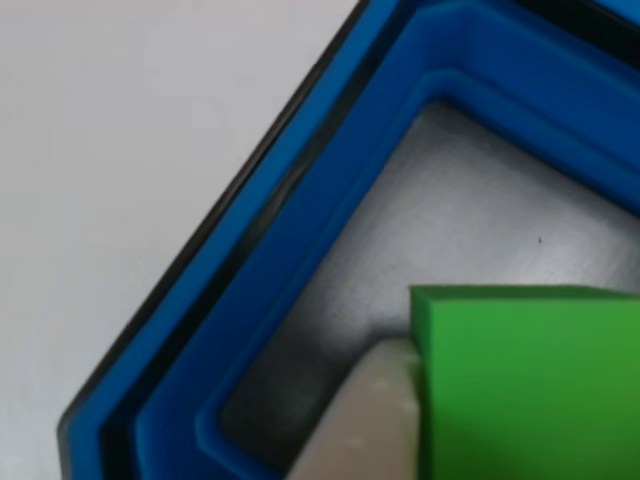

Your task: Pick up green cube and drop it in the blue box

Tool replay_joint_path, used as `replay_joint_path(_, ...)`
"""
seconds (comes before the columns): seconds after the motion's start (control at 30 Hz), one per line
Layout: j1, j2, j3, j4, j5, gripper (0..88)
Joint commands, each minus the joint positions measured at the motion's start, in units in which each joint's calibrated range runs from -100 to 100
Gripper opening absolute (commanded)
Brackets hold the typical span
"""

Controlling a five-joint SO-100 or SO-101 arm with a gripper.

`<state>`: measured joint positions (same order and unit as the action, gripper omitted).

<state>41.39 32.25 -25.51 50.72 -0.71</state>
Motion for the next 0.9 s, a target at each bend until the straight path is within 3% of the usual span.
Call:
replay_joint_path(0.0,0.2,-0.8,-4.0,-0.5,0.0,2.5)
replay_joint_path(0.2,0.2,-0.8,-4.0,-0.5,-0.2,2.8)
replay_joint_path(0.47,0.2,-0.8,-3.9,-0.2,-0.3,11.9)
replay_joint_path(0.87,0.2,-0.8,-3.9,-0.2,-0.3,12.7)
